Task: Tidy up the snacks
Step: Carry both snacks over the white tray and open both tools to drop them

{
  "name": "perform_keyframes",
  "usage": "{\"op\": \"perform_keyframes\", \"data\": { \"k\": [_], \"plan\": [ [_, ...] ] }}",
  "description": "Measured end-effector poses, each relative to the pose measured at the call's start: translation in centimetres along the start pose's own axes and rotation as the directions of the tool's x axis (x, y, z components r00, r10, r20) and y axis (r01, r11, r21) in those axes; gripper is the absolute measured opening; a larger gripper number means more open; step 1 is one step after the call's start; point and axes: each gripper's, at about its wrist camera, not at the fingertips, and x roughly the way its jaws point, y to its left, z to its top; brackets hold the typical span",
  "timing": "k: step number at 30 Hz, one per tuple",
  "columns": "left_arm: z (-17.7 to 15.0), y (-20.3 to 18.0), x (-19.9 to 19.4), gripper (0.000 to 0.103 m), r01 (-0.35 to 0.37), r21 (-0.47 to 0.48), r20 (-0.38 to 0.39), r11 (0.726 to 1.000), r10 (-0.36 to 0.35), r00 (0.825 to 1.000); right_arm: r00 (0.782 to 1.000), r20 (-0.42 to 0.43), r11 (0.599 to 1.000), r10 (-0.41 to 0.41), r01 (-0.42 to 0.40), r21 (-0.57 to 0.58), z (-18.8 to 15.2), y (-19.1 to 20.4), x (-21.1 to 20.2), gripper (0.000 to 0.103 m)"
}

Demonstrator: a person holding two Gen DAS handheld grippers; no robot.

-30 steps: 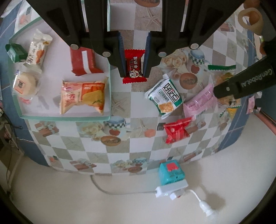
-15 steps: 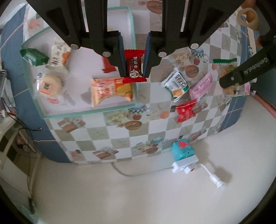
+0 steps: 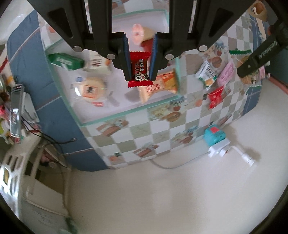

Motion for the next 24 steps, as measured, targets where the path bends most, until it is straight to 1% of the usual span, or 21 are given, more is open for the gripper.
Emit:
{"op": "perform_keyframes", "data": {
  "k": [4, 8, 14, 19, 24],
  "plan": [
    [-0.6, -2.3, 0.0, 0.053, 0.008, 0.043, -0.005, 0.999, -0.008, 1.0, 1.0, 0.006, 0.999, -0.017, 0.017, 0.045, 0.3, -2.4, -0.4, 0.021],
    [-1.2, -4.4, 0.0, 0.053, 0.014, 0.086, -0.007, 0.996, -0.014, 1.0, 1.0, 0.01, 0.998, -0.02, 0.02, 0.066, 0.5, -3.7, -0.8, 0.021],
    [-2.4, -7.6, 0.9, 0.053, 0.006, 0.161, -0.029, 0.987, -0.002, 1.0, 0.999, -0.014, 0.994, -0.051, 0.052, 0.096, 0.5, -5.5, -0.5, 0.021],
    [-3.2, -9.3, 2.2, 0.053, 0.027, 0.196, -0.062, 0.98, -0.015, 0.998, 0.997, -0.045, 0.994, -0.058, 0.062, 0.09, 0.3, -6.1, 0.6, 0.021],
    [-4.0, -10.0, 4.9, 0.053, 0.037, 0.207, -0.113, 0.978, -0.014, 0.994, 0.991, -0.111, 0.993, -0.07, 0.079, 0.083, -0.5, -6.4, 3.0, 0.021]
  ]
}}
